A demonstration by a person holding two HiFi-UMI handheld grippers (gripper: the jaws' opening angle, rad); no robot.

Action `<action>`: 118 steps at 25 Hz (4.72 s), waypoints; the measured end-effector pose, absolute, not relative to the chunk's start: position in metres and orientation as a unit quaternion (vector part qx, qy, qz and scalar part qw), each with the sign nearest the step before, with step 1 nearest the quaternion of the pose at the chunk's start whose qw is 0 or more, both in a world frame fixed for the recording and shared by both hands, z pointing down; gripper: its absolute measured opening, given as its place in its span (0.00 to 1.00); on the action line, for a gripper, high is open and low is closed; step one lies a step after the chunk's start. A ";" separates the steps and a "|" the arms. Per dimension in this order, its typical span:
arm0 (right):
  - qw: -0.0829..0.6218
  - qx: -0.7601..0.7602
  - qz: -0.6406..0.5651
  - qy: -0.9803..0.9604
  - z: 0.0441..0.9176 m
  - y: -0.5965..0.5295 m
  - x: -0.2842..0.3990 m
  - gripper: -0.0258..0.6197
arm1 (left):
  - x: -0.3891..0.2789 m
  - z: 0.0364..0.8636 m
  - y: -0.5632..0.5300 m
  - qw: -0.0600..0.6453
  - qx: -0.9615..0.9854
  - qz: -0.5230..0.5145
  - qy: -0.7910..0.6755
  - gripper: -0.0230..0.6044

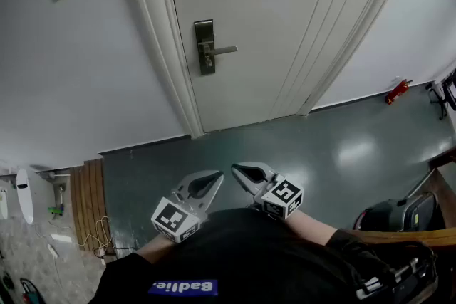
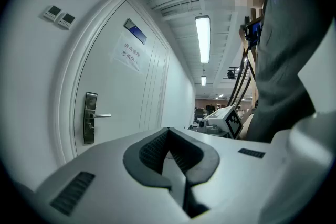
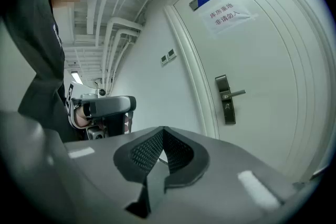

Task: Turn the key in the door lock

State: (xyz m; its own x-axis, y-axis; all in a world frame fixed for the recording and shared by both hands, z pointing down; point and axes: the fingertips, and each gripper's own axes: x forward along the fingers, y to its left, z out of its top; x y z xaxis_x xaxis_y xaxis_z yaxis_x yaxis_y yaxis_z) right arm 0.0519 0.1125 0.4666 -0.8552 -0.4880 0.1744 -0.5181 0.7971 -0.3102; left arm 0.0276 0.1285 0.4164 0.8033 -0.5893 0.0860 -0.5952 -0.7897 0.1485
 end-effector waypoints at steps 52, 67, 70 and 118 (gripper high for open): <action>0.046 0.320 0.155 -0.934 0.500 -0.105 0.031 0.05 | -0.021 0.434 -0.063 0.096 0.943 0.007 -0.318 0.03; 0.040 0.371 0.190 -0.908 0.514 -0.211 -0.009 0.08 | -0.072 0.426 -0.145 0.097 0.956 0.002 -0.275 0.03; 0.039 0.366 0.206 -0.907 0.525 -0.228 -0.007 0.12 | -0.073 0.427 -0.154 0.096 0.952 0.005 -0.292 0.03; 0.243 0.490 0.091 -0.832 0.596 -0.367 -0.020 0.12 | -0.101 0.440 -0.171 0.097 0.932 0.051 -0.346 0.03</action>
State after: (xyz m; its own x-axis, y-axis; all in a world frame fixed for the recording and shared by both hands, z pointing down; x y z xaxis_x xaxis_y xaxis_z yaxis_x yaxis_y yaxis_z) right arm -0.0202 -0.3673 0.5958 -0.4018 -0.7713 0.4936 -0.8597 0.5034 0.0868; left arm -0.1013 -0.1711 0.4400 0.7549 -0.6355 0.1618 -0.6552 -0.7412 0.1458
